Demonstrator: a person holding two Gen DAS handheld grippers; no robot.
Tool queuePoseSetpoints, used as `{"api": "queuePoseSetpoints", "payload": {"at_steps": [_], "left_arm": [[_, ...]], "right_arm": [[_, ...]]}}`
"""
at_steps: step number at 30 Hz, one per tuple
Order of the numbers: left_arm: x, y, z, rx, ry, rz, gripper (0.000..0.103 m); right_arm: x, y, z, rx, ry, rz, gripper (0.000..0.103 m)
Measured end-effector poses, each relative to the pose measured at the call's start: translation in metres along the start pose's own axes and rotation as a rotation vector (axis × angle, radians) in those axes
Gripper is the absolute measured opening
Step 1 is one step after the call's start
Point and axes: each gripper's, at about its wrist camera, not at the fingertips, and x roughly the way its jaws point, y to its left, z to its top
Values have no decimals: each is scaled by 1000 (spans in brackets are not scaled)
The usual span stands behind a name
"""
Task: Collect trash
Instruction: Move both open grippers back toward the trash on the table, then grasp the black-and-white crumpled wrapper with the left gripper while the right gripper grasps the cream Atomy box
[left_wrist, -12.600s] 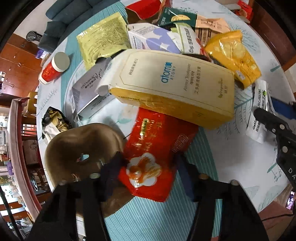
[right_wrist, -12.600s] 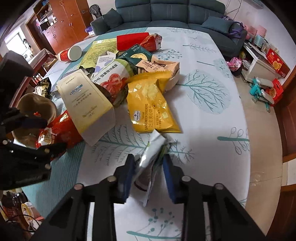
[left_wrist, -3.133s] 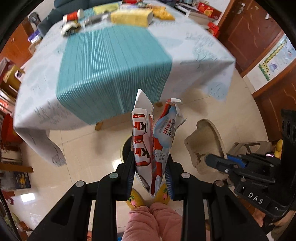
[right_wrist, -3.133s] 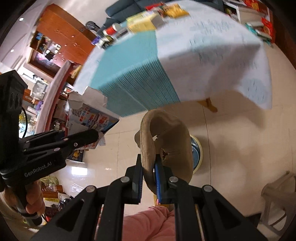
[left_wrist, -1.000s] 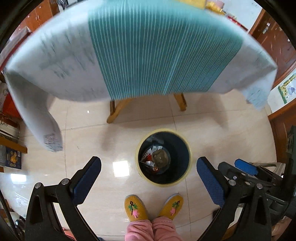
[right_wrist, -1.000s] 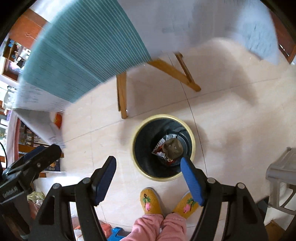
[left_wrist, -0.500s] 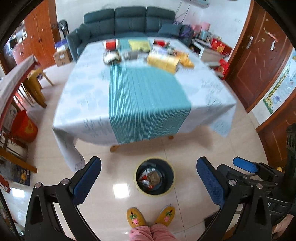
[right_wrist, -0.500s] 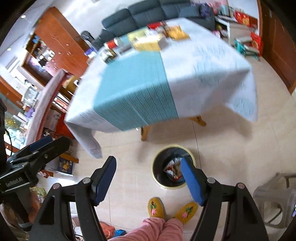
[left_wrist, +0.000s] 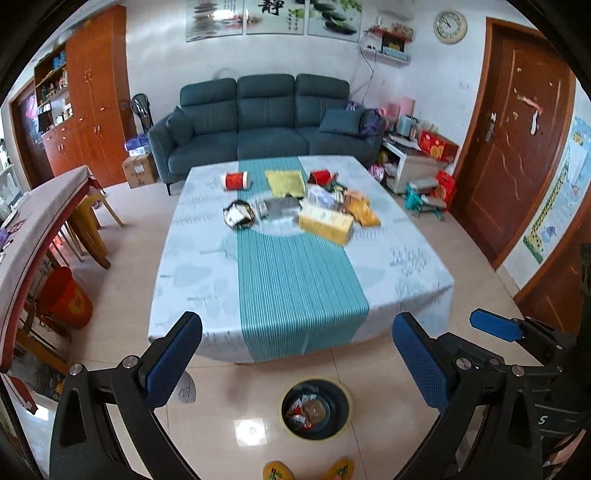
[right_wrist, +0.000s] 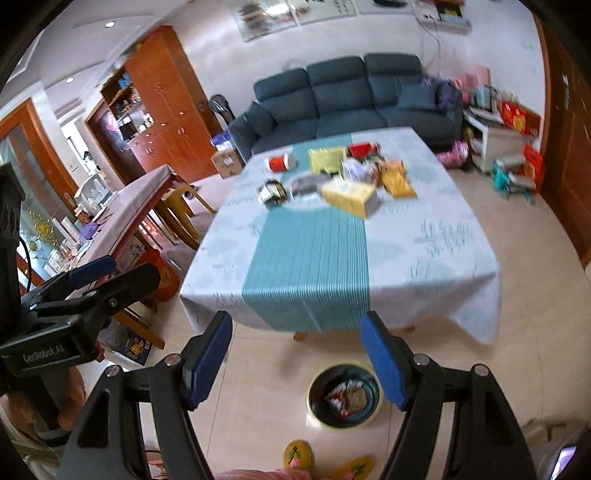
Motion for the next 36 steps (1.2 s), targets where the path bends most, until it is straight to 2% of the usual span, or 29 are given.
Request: {"api": "queuePoseSetpoints", "payload": {"at_steps": [7,13,17,20,27,33,36], "left_arm": [[9,9,32,-29,1,32,102],[56,41,64,-92,64,60,102],[113,76,95,-121,131,19,102],[155,95,117,-99,174,-7,102],[281,136,171,-36,297,-58,101],[376,154,193,8,413,-124,98],[404,160,195,19,454,-139,97]], "right_arm": [[15,2,40,-55,-33,-19,72],[55,-3,76,-77,-2,-85,72],[95,-10,105,-87,25,-124,72],[129,-19,128,-65,61,-133,72],[237,-53,184,-31,187,-164,72],[305,-66,203,-145,266,-188,72],[334,-69,205,-240,333,-188,72]]}}
